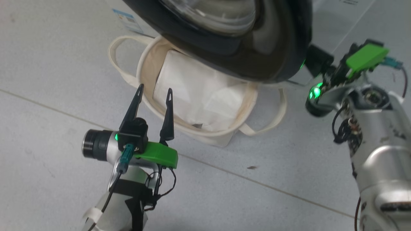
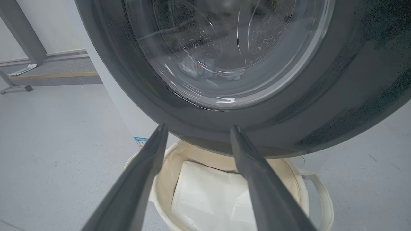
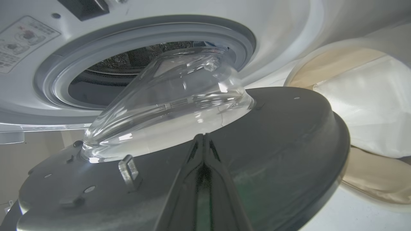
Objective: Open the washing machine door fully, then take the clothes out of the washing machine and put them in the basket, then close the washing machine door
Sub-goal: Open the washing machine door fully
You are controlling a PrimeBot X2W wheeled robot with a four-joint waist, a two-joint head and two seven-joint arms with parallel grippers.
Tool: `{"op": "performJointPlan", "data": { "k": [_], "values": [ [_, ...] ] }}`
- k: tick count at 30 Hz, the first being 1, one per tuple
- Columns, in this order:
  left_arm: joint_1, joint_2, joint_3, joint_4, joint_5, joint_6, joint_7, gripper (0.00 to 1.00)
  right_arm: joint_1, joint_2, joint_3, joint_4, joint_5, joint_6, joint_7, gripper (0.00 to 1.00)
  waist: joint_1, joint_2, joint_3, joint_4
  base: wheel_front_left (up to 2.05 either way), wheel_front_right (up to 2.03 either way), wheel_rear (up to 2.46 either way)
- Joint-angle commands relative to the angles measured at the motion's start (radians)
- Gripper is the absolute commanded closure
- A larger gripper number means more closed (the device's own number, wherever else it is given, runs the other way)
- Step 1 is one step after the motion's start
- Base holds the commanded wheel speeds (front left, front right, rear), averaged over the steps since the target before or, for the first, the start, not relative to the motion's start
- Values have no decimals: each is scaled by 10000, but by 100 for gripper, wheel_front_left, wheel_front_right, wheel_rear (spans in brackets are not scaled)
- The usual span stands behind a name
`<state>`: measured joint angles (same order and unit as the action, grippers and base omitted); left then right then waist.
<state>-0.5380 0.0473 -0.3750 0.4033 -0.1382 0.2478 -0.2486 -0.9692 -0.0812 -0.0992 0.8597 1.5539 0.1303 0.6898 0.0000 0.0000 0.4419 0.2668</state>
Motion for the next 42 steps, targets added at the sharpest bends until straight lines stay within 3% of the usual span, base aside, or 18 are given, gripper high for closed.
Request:
{"op": "performJointPlan", "data": {
  "k": [1, 13, 23, 35, 42],
  "values": [
    [94, 275, 315, -224, -83, 101, -81, 0, 239, 301, 425, -533, 298, 4, 106, 100, 0, 0, -250, -42, 0, 0, 0],
    [610, 530, 448, -25, -320, 92, -113, 0, 2402, 308, 3833, -2105, 2601, 4, -889, 100, 0, 0, -1369, -76, 0, 0, 0],
    [1075, 732, 529, -11, -486, 161, -119, 0, 3314, 309, 5943, -2786, 3362, 4, -1987, 100, 0, 0, -2050, 114, 0, 0, 0],
    [1455, 1009, 574, -48, -657, 206, -74, 0, 3473, 238, 5853, -2756, 3031, 4, -3060, 100, 0, 0, -2636, -119, 0, 0, 0],
    [1668, 1193, 580, -73, -735, 218, -20, 0, 3673, -279, 5629, -3183, 1628, 4, -4314, 100, 0, 0, -3121, -596, 0, 0, 0]
  ]
}}
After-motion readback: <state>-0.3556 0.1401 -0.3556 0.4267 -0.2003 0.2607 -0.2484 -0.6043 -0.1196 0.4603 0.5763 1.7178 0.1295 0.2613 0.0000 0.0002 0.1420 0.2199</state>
